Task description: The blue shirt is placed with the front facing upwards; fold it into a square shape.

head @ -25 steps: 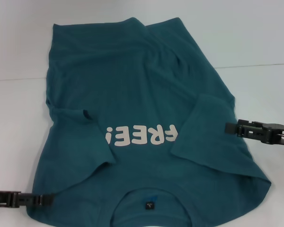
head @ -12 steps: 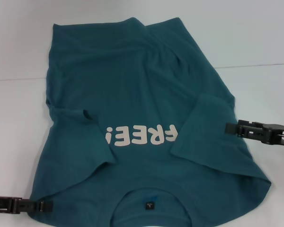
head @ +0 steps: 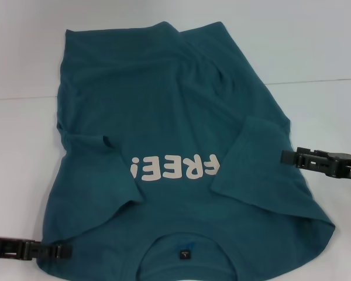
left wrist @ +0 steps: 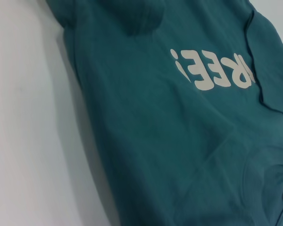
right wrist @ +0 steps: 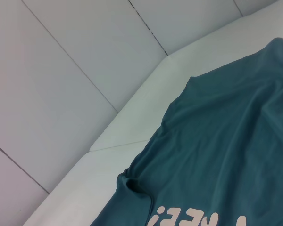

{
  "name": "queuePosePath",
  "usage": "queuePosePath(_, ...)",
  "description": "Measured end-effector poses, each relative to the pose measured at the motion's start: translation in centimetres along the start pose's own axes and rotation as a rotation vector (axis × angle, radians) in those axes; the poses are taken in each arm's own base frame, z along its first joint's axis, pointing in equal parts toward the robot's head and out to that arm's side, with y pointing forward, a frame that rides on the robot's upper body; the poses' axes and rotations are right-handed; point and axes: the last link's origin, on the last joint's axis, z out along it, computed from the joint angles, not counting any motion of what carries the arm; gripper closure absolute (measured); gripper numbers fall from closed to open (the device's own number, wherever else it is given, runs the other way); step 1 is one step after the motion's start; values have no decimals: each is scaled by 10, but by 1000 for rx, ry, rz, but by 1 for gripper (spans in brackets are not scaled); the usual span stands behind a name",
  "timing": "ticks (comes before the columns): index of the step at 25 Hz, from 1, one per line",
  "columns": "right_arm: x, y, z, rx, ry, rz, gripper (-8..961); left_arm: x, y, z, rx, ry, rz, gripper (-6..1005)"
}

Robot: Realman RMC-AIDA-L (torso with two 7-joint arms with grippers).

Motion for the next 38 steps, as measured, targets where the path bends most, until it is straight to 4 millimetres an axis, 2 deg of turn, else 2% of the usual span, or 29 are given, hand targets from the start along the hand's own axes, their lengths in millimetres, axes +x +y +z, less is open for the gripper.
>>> queuePosePath(4,0,0,0,0,0,0,12,1,0,0,3,5,-1,80)
queuePosePath(10,-2,1,2,-6,0,-5,11,4,-6,0,43,17,-17,158)
queuePosePath(12,-3,1,2,-7,0,-6,11,5,-6,1,48,15,-18,384)
queuePosePath(23,-2,1,2,-7,-1,-4,12,7,-7,0,60,10,-17,627)
queuePosePath(29,-2,0,2,2,3,-6,11,6,-8,0,73,2,-17,859)
queuePosePath(34,1,-6,-7,24,54,30,11,7,-10,-2,78,7,-24,999)
queuePosePath(38,9,-13,-18,66,145,104,11,7,-11,-4,82,11,-28,1000)
